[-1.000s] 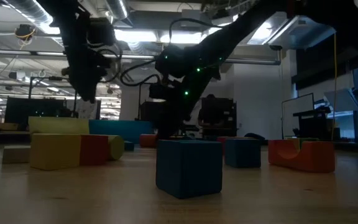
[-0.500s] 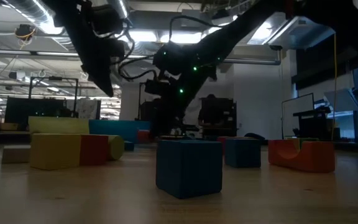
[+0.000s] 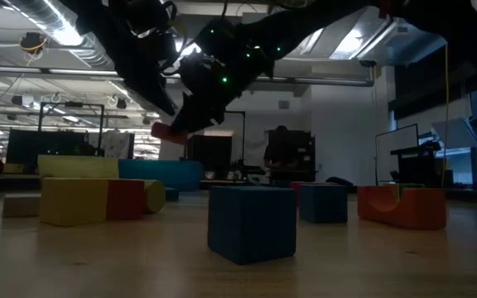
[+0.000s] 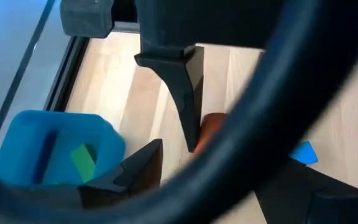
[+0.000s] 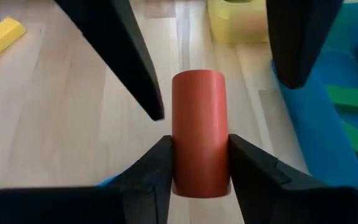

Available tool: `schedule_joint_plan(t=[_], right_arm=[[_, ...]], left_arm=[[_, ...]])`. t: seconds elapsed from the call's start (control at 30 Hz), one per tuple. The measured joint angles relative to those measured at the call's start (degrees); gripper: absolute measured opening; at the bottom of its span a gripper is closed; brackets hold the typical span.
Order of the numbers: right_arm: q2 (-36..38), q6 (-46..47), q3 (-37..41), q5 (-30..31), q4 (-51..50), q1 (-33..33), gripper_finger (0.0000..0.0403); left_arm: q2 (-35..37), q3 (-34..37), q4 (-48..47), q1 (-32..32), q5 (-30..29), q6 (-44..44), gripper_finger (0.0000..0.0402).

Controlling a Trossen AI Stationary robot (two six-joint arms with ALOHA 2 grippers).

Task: Sort blocks by size
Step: Put the orange cylindrical block into the yellow bin

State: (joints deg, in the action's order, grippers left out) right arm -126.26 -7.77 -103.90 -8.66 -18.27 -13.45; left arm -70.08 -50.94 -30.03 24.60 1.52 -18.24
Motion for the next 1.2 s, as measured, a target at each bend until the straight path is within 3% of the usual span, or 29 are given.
schedule_joint_plan(t=[0.57,0.97,1.2], right_arm=[[0.1,0.0,-2.7,0.0,-0.3,0.4,0.0132],[0.1,-0.9,-2.7,-1.0,0.1,1.4,0.0134],[0.1,-0.3,-2.7,-0.7,-0.3,1.5,0.0153]], left_arm=[[0.0,0.1,-5.4,0.0,-0.1,3.2,0.0211],[-0.2,0.1,-6.5,0.1,0.7,0.4,0.0122],[-0.2,0.1,-6.7,0.1,0.4,0.2,0.0118]])
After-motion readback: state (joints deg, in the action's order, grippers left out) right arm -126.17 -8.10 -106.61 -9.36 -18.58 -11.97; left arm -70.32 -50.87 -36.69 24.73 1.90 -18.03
